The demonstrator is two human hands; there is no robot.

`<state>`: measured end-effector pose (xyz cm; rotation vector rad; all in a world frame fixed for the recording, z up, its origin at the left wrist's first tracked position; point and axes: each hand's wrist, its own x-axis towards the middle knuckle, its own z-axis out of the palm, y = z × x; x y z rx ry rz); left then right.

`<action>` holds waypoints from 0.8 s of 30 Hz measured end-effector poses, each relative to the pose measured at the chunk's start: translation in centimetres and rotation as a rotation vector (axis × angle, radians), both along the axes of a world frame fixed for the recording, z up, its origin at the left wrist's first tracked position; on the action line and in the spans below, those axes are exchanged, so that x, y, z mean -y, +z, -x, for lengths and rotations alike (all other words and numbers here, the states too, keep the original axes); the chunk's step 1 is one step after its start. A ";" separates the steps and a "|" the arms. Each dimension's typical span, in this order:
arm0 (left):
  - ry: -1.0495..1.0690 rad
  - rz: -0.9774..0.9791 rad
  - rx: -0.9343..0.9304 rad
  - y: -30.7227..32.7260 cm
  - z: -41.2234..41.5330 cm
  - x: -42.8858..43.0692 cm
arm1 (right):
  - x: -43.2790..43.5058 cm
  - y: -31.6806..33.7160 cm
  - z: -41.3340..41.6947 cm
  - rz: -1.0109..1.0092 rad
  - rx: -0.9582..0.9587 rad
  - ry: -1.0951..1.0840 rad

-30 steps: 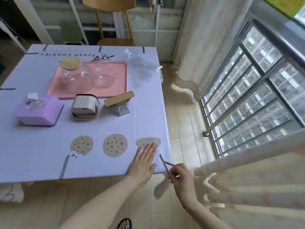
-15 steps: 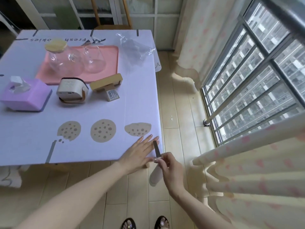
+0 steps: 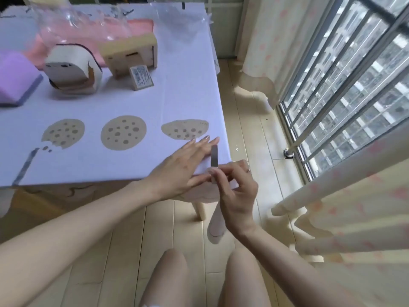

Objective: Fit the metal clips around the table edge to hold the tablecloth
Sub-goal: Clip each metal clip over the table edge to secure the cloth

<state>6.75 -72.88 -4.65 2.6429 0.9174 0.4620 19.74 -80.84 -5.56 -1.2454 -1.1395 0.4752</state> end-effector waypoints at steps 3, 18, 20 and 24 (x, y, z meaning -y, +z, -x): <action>-0.038 -0.128 -0.066 -0.6 0.1 -0.3 | -0.7 -0.5 -0.4 -0.093 -0.015 0.000; -0.007 0.024 0.102 -0.3 0.3 0.0 | 0.0 -3.1 -0.9 -0.183 -0.048 0.487; 0.003 -0.045 0.146 -0.3 0.2 0.0 | -0.1 -3.6 -0.6 -0.217 -0.040 0.459; 0.041 -0.169 0.176 -0.5 0.2 -0.2 | -0.1 -4.1 -0.2 -0.262 -0.116 0.427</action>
